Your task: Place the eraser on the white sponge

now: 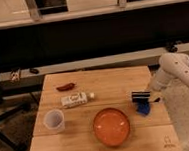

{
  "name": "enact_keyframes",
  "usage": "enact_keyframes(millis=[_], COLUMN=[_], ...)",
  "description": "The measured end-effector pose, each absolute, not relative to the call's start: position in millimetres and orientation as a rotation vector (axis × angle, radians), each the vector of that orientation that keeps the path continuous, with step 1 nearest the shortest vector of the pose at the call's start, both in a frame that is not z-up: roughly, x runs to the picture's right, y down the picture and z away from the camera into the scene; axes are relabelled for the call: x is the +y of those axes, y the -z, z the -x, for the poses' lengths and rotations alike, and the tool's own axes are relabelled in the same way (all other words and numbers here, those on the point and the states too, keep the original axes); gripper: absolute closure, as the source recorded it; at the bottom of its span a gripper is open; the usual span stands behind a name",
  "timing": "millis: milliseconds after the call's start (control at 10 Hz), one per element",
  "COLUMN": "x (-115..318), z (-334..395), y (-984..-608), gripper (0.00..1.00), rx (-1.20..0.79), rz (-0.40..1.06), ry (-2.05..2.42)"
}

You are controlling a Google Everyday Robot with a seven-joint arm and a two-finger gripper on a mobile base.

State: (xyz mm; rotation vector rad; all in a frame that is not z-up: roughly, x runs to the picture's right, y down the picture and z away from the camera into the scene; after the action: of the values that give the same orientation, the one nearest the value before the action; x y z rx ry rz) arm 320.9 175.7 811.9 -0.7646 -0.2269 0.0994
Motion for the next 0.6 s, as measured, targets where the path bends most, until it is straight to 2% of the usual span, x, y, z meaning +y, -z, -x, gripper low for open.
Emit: enact_keyframes(millis=[200,300,500,600], x=[176.1,176.5,176.1,175.8], z=[-320.1,-320.3,-320.2,-320.0], y=[-811.0,-810.4,-809.5,-809.1], gripper=[0.66,0.67,0.44,0.4], rx=[-0.227,-0.226,-0.227,-0.227], rz=[0.767,0.768,0.768,0.768], ry=[-0.098,-0.098,-0.099,-0.099])
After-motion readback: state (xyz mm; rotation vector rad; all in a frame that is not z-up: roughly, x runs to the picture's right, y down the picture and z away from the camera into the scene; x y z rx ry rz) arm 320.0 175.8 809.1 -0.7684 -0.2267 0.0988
